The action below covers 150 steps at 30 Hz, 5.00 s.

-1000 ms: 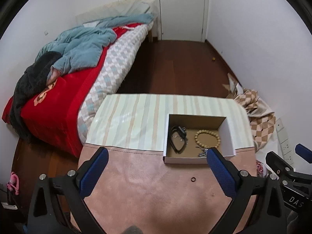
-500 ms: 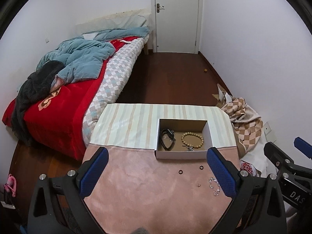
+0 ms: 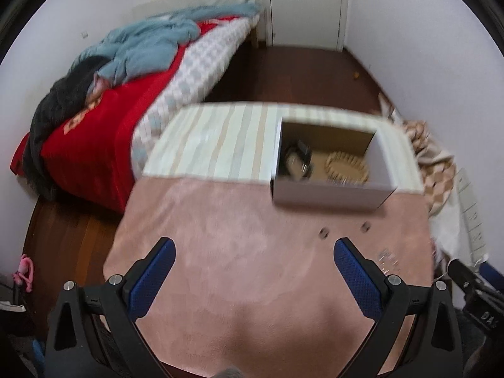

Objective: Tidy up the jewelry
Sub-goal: 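Grasp the silver coin bracelet with the right tool, then grasp a small item with left tool while right tool carries the bracelet toward the box, then open both tools over the box to drop the items, then raise them, then move both open tools toward the black rings on the cloth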

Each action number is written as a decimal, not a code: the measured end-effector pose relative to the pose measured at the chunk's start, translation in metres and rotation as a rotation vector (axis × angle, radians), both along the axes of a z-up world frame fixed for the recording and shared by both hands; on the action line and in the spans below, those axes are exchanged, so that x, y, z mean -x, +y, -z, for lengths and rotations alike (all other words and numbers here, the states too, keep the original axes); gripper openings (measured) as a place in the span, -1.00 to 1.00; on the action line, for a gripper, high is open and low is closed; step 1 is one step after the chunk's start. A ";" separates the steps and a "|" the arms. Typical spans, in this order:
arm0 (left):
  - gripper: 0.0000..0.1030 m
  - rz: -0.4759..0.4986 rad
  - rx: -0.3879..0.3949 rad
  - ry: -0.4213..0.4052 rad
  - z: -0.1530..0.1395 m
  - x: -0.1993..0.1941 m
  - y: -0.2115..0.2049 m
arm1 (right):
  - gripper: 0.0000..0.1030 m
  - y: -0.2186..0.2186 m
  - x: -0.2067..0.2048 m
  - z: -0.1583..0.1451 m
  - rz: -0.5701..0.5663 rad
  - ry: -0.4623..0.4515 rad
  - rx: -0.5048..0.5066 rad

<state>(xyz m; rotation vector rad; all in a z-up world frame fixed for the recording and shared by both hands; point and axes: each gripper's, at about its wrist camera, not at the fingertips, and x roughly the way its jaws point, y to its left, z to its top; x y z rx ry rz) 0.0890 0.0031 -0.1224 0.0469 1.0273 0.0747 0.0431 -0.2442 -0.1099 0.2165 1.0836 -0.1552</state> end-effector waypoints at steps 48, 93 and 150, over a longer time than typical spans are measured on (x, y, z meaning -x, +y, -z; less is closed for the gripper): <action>-0.88 0.313 0.079 0.179 0.118 -0.023 -0.123 | -0.94 -0.035 -0.007 0.105 0.078 0.000 -0.109; -0.29 0.150 0.217 0.262 0.048 -0.197 -0.027 | -0.93 0.056 -0.232 0.028 -0.310 0.011 -0.202; 0.99 0.085 0.057 -0.170 -0.083 -0.036 -0.006 | 0.93 0.056 -0.058 -0.088 -0.108 -0.217 0.210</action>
